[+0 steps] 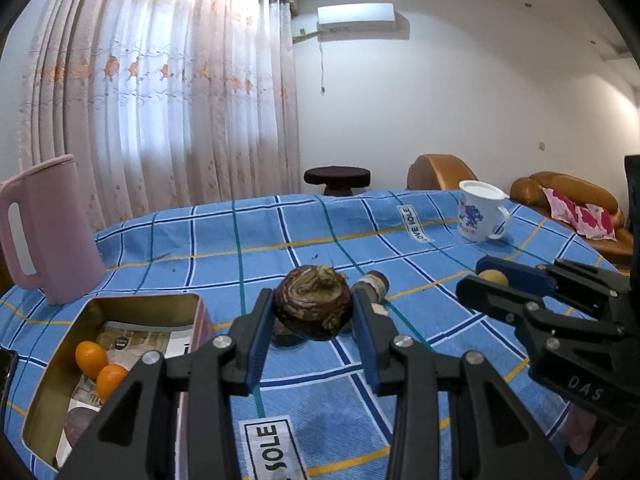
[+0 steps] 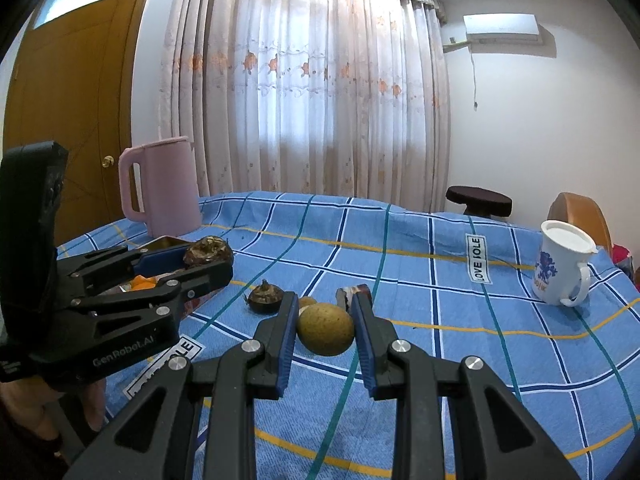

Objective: Organize fruits
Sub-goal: 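Lift both held brown fruits and carry them toward the tin, then lower both held brown fruits over the tin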

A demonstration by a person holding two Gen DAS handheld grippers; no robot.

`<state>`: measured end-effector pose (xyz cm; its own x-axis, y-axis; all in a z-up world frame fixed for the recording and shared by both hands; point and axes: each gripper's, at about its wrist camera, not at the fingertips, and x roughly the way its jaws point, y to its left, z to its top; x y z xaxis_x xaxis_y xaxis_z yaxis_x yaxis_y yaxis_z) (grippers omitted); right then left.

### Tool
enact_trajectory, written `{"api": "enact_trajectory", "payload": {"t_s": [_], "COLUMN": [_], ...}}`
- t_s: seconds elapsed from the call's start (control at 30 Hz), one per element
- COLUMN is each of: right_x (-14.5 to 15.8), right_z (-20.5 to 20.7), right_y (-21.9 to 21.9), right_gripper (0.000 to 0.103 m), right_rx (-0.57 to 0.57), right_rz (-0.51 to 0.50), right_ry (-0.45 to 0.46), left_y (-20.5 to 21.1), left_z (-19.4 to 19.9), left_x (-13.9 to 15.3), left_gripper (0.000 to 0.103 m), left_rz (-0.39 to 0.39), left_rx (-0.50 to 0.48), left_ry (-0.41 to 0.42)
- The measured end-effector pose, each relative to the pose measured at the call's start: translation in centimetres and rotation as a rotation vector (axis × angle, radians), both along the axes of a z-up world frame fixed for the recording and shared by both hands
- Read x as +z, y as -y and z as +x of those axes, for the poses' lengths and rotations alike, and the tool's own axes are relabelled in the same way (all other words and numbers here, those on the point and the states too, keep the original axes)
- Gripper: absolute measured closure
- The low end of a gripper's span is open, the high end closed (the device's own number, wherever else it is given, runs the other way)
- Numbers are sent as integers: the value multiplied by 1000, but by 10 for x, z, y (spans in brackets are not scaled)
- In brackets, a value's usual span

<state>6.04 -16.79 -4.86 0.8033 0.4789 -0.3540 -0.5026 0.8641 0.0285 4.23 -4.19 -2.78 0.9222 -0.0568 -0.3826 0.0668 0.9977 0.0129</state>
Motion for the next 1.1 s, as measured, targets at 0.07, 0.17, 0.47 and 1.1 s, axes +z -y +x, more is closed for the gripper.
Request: {"api": "enact_trajectory", "payload": {"t_s": [0.07,0.17,0.47,1.1], "right_x": [1,0,1,34], "right_z": [-1,-2,-1,3], "right_y": [0,0,-15,-92], "right_gripper": [74,74,74,74], "right_rx": [-1,0,26,208], "right_rz": [0,0,-51,-36], "right_ry": [8,8,9,3], "left_y": [-1,-1,-13,-91], "left_z": [-1,-1,-4,-21], "left_x": [0,1,0,9], "left_gripper": [63,63,63,63], "left_rz": [-1,0,-15,-37], "left_rx": [2,5,27,163], "left_ry": [7,9,-28,-85]}}
